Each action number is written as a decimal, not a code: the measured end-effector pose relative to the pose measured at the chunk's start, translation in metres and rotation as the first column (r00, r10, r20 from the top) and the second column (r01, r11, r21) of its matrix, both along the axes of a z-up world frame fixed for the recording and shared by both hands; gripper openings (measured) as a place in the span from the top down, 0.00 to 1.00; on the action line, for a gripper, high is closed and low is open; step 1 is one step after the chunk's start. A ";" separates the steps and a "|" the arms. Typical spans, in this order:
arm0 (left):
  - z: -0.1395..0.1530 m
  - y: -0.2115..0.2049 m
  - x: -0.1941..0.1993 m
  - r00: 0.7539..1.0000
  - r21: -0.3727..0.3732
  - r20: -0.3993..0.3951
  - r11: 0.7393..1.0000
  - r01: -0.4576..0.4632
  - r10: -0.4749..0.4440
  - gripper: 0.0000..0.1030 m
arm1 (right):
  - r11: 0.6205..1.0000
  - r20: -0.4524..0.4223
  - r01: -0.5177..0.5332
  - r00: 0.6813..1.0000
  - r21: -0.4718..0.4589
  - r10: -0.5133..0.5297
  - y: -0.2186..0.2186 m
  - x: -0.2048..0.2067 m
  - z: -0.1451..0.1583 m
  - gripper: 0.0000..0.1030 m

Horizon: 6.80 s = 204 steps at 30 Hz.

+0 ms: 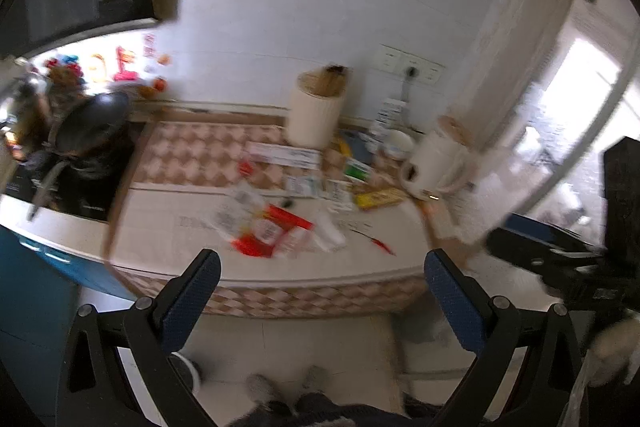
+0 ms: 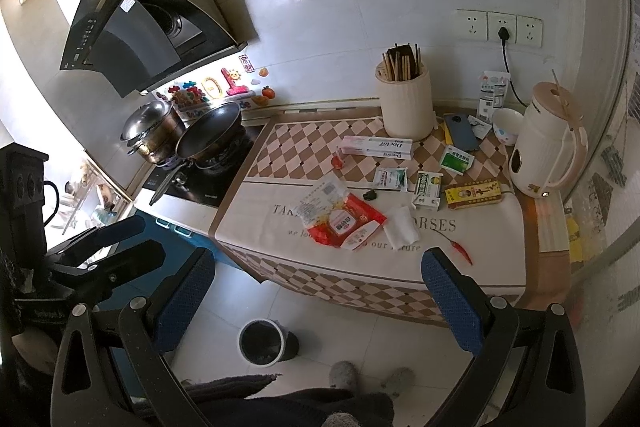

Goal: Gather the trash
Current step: 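Grasp the yellow medicine box with the right tool while the left tool grasps the green-white box, then carry both boxes from the counter toward the floor trash bin, then open both tools over the trash bin to drop the boxes, then move both tools back over the counter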

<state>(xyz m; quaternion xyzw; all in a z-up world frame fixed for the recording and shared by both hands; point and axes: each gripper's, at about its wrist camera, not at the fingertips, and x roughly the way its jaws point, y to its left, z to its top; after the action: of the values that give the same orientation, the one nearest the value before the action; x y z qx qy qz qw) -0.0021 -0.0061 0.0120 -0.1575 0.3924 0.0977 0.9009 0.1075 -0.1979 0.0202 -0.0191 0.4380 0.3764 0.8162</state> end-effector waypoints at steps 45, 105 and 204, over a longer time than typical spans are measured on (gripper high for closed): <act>-0.308 0.021 0.384 0.748 0.370 -0.566 0.917 -0.145 0.347 0.00 | 0.686 -0.326 0.577 0.608 -0.444 -0.723 -0.005 0.434 -0.401 0.18; -0.250 0.011 0.324 0.925 0.169 -0.316 0.972 -0.165 0.212 0.38 | 0.859 -0.098 0.186 0.960 -0.476 -0.262 -0.001 0.338 -0.316 0.38; -0.277 0.138 -0.311 0.127 0.118 -0.370 0.182 -0.976 0.920 0.00 | 0.355 -0.272 -0.887 0.434 -0.295 0.859 0.366 -0.264 -0.278 0.01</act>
<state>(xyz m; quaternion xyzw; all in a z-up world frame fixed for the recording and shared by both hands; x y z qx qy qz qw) -0.3133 0.1317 -0.2653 -0.4178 0.3652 0.6436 0.5271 -0.1561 0.1680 -0.2576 -0.3997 0.4549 0.6548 0.4522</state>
